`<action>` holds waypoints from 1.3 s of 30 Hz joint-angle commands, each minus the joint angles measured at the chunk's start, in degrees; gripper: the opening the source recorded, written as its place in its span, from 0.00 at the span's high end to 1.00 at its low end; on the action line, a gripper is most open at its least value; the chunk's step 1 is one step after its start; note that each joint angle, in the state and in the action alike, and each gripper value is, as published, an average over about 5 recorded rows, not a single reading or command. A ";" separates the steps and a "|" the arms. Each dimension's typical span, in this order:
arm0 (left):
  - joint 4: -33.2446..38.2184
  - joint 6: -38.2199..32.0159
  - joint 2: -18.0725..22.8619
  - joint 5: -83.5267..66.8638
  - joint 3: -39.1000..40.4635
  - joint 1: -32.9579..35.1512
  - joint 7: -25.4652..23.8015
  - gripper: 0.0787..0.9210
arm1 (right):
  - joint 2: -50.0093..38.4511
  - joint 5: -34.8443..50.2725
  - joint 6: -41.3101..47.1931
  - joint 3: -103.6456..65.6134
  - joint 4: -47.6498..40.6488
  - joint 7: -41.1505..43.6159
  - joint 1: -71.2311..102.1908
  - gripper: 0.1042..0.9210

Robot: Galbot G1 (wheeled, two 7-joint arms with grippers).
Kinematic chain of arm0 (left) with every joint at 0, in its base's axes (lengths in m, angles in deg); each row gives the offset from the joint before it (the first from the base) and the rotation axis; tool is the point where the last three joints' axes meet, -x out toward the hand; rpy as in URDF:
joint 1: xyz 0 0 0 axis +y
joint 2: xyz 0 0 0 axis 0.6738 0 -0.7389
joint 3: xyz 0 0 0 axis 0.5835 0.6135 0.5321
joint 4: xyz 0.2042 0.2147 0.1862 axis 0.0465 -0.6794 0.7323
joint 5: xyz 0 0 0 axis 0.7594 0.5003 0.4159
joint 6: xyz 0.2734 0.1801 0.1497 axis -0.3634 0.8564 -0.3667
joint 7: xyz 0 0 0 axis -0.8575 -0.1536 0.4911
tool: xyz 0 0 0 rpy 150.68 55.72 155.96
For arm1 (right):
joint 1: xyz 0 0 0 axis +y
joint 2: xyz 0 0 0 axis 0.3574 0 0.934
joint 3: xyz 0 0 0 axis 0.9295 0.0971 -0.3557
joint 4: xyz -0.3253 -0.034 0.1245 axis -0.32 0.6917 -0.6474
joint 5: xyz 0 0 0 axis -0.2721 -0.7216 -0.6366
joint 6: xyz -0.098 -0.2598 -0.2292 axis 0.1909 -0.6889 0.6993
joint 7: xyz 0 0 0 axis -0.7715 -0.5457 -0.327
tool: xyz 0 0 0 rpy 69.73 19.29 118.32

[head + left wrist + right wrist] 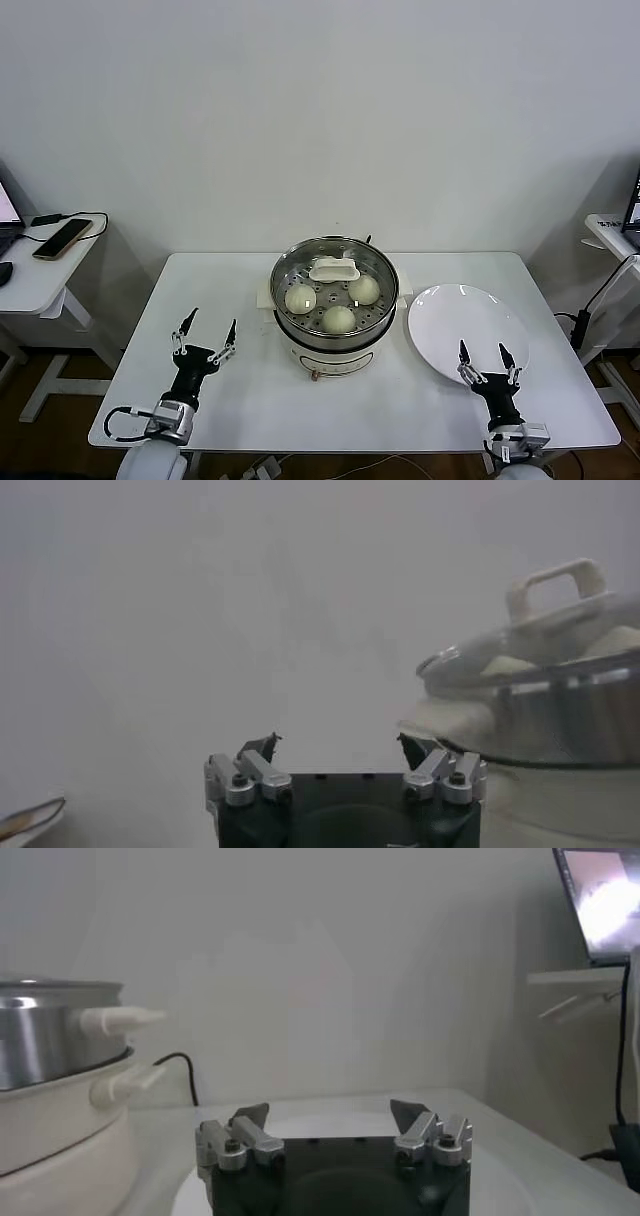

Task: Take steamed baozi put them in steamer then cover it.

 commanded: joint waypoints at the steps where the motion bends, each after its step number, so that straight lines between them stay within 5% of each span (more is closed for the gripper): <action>1: -3.34 -4.64 0.05 -2.26 -1.02 1.48 0.11 0.12 | 0.32 -0.26 -0.58 -0.68 0.51 0.37 1.80 0.12; 39: -1.93 -5.72 0.18 -1.92 -0.88 2.19 0.12 0.12 | 0.68 -2.01 -0.50 -0.90 1.37 -0.22 2.09 0.12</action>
